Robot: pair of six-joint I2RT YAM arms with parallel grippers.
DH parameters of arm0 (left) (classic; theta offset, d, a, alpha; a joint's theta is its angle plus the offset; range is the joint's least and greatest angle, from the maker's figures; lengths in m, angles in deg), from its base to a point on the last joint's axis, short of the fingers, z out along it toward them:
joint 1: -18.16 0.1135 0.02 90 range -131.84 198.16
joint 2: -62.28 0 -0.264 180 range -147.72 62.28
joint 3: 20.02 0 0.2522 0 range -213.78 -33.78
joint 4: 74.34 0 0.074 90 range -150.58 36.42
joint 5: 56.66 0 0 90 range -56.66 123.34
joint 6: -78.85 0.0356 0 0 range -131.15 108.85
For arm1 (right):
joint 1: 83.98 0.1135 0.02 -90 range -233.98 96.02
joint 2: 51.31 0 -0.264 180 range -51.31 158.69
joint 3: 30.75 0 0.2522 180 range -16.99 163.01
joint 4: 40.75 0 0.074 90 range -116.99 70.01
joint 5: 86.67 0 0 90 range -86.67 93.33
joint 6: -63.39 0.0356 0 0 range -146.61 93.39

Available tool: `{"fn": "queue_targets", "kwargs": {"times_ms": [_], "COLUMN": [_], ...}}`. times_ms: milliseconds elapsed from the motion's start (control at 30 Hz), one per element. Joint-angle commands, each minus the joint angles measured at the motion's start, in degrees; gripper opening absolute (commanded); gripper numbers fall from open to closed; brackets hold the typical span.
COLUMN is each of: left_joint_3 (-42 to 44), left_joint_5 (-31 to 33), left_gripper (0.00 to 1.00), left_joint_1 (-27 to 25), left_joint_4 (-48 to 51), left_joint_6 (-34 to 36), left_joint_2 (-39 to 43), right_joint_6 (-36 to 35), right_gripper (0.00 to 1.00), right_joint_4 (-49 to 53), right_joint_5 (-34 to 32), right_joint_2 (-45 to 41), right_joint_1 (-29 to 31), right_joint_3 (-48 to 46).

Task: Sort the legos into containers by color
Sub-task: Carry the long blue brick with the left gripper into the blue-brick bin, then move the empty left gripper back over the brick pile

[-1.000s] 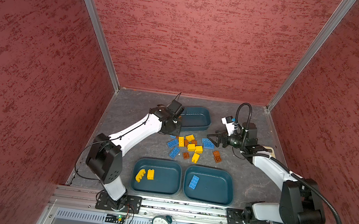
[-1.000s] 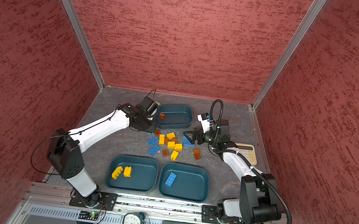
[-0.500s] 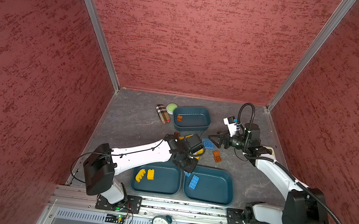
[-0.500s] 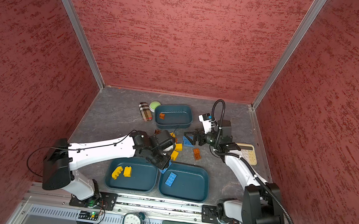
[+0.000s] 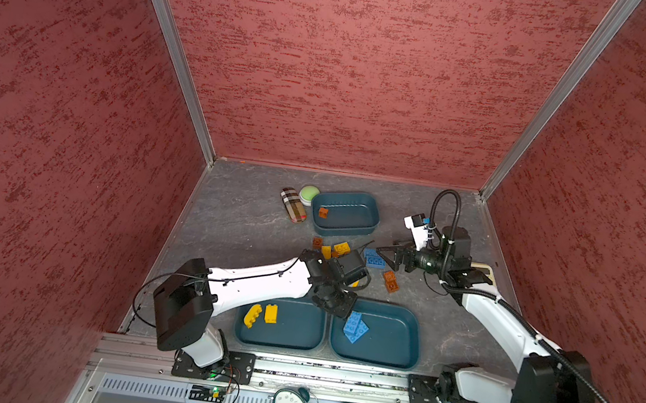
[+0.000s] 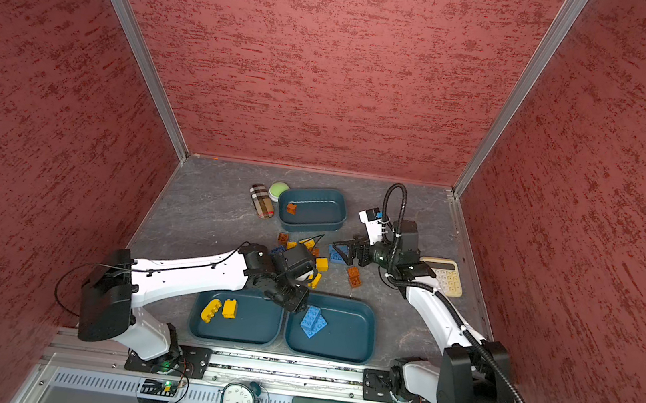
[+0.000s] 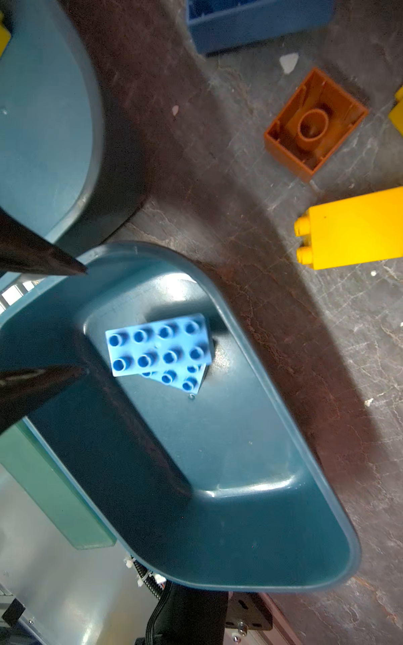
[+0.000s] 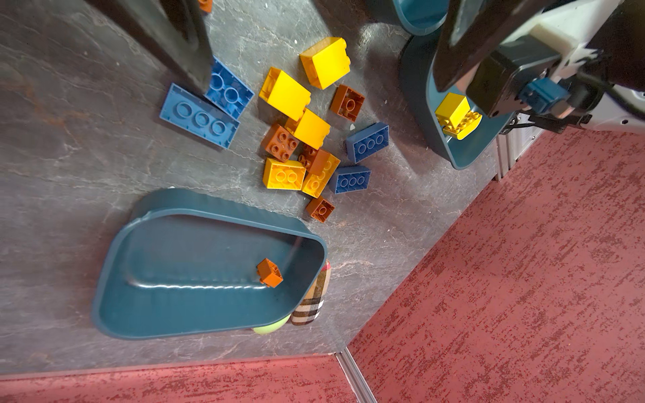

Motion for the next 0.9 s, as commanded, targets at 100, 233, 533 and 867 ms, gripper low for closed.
{"fn": "queue_targets", "kwargs": {"times_ms": [100, 233, 533, 867], "left_joint_3": [-4.04, -6.47, -7.07, -9.13], "left_joint_5": [2.06, 5.39, 8.75, 8.47], "left_gripper": [0.53, 0.60, 0.67, 0.65], "left_joint_1": [3.88, 9.03, 21.30, 27.32], "left_joint_4": [2.11, 4.58, 3.00, 0.23], "left_joint_6": [0.85, 3.59, 20.15, 30.56], "left_joint_2": [1.06, 0.66, -3.46, -12.87], "right_joint_6": [-0.81, 0.24, 1.59, 2.11], "right_gripper": [0.99, 0.99, 0.99, 0.99], "right_joint_4": [-0.26, -2.08, -4.07, -5.46], "right_joint_5": [-0.54, 0.67, 2.10, 2.23], "right_joint_2": [-0.45, 1.05, 3.11, 4.53], "right_joint_1": [-0.25, -0.26, -0.24, -0.18], "right_joint_3": [-0.48, -0.10, 0.54, 0.21]}}
